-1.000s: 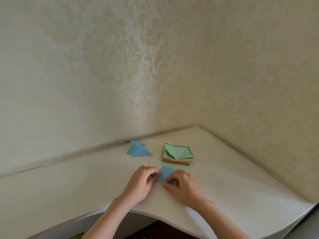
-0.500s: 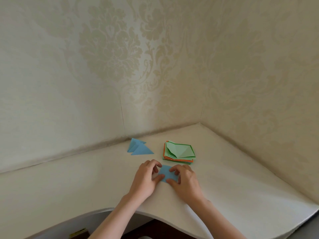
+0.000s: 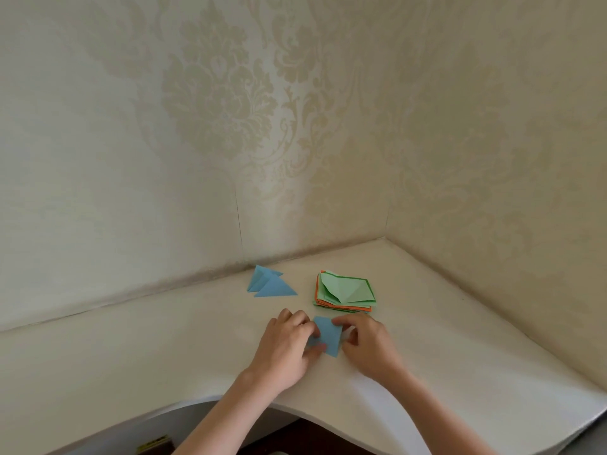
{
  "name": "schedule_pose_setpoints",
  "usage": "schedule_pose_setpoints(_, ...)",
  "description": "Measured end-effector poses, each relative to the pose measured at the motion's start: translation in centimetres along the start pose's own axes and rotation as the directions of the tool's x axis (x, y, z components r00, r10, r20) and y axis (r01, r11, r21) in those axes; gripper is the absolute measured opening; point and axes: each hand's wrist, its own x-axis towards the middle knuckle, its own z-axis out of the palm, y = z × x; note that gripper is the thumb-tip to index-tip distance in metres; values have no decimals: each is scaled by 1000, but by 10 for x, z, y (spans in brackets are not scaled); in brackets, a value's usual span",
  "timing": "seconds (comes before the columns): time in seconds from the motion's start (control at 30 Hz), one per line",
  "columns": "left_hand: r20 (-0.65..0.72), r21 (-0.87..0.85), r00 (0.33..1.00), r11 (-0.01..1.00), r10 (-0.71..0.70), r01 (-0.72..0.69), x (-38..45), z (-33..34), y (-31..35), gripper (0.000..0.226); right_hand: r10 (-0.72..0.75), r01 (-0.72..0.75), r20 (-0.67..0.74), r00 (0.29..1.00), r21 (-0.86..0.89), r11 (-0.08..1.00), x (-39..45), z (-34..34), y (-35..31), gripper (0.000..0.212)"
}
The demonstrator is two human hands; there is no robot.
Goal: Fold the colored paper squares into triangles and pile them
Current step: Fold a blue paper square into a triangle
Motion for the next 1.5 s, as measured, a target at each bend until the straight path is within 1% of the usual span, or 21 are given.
schedule_pose_setpoints(0.07,3,91,1000,996,-15,15,-5,-3,7,55,6,-6,-27,1000,17,1000,-3,1,-4,33)
schedule_pose_setpoints(0.13,-5,112,1000,994,-20,21,-9,-4,10,60,0,2,-38,999,53,999,-6,2,-9,27)
schedule_pose_setpoints(0.2,-10,92,1000,996,-17,18,-12,-4,11,49,-22,25,-31,999,92,995,-9,2,-14,24)
schedule_pose_setpoints(0.27,-32,58,999,998,-26,28,-16,-5,9,30,-27,28,-11,1000,118,993,-10,3,-16,22)
schedule_pose_setpoints(0.3,-46,36,999,999,-29,31,-17,-6,8,23,-23,23,3,1000,105,994,-10,3,-16,20)
schedule_pose_setpoints(0.37,-57,-11,998,999,-42,42,-20,-7,5,17,-15,15,27,1000,14,1000,-9,4,-14,16)
schedule_pose_setpoints(0.43,-56,-46,996,996,-73,70,-21,-8,0,16,-16,18,25,1000,-84,996,-7,7,-12,15)
schedule_pose_setpoints(0.47,-60,-60,994,994,-93,89,-21,-9,-4,17,-19,21,18,1000,-105,994,-6,9,-12,15)
schedule_pose_setpoints(0.67,-42,-97,968,966,-245,241,-22,-7,-19,19,5,-5,-5,1000,-119,993,-1,19,-14,19)
schedule_pose_setpoints(0.8,-43,-87,952,950,-304,299,-15,0,-16,31,62,-69,-60,996,-129,989,2,25,-19,25)
schedule_pose_setpoints(0.9,-68,-66,938,940,-340,336,-12,7,-15,32,101,-112,-84,991,-133,985,3,29,-22,25)
schedule_pose_setpoints(0.97,-94,-64,933,937,-347,342,-10,10,-14,29,116,-129,-91,989,-143,981,3,29,-23,26)
schedule_pose_setpoints(1.07,-135,-161,917,921,-376,355,-8,11,-17,23,132,-143,-84,988,-152,978,3,27,-24,25)
schedule_pose_setpoints(1.2,-103,-298,910,885,-401,356,-7,9,-24,13,158,-163,-54,986,-95,982,5,22,-22,22)
schedule_pose_setpoints(1.3,-79,-372,918,866,-389,335,-9,6,-28,7,167,-168,-18,986,-56,984,6,17,-19,16)
schedule_pose_setpoints(1.4,-92,-369,921,872,-378,321,-14,4,-31,8,149,-148,4,989,-30,988,4,15,-17,10)
schedule_pose_setpoints(1.43,-112,-349,921,883,-373,315,-15,4,-30,9,142,-142,2,990,-21,990,3,16,-17,9)
schedule_pose_setpoints(1.5,-146,-256,925,917,-351,307,-17,5,-23,12,140,-140,-13,990,-7,990,2,16,-16,9)
